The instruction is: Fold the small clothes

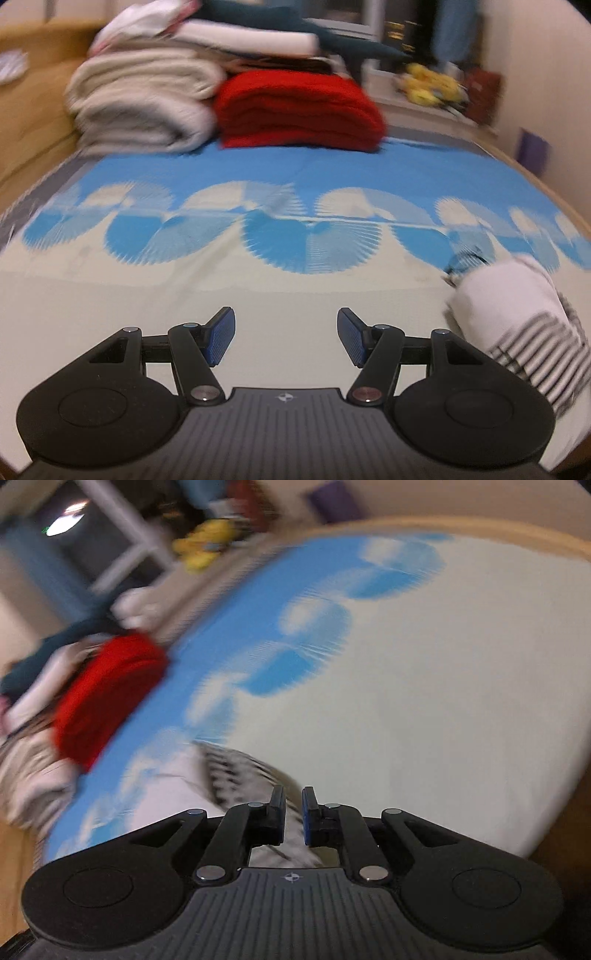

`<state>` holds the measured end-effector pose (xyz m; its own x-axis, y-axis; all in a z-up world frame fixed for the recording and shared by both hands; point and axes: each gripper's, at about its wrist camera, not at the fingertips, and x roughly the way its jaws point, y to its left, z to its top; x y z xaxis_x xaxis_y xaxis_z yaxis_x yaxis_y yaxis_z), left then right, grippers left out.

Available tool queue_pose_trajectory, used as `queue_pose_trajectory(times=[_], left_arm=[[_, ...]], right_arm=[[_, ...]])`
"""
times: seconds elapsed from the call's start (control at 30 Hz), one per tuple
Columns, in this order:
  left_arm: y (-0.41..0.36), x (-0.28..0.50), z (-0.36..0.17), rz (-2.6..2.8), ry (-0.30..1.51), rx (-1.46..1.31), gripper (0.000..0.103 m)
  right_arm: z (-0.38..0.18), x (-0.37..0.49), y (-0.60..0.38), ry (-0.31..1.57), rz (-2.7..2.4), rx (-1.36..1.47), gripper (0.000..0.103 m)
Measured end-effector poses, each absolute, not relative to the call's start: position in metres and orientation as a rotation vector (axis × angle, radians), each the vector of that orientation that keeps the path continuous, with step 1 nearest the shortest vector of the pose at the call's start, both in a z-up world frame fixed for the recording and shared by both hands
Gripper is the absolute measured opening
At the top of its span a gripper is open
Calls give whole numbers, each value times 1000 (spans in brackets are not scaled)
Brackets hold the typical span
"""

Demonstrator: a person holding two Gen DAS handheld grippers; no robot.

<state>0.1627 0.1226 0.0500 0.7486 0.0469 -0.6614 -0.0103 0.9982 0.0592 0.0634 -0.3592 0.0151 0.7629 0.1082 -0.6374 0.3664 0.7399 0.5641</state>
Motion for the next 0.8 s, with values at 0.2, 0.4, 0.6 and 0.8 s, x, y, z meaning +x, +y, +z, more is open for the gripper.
queue_pose_trajectory(times=[0.2, 0.4, 0.6, 0.8], left_arm=[[53, 164, 41, -65, 779, 35, 67], [-29, 170, 26, -153, 853, -38, 67], [-86, 183, -1, -140, 937, -92, 76], [-109, 185, -14, -163, 985, -153, 79]], right_arm=[[21, 138, -356, 780, 256, 606, 48], [-37, 190, -330, 962, 338, 658, 48], [-52, 188, -310, 1045, 370, 574, 4], [1, 149, -382, 738, 447, 791, 0]])
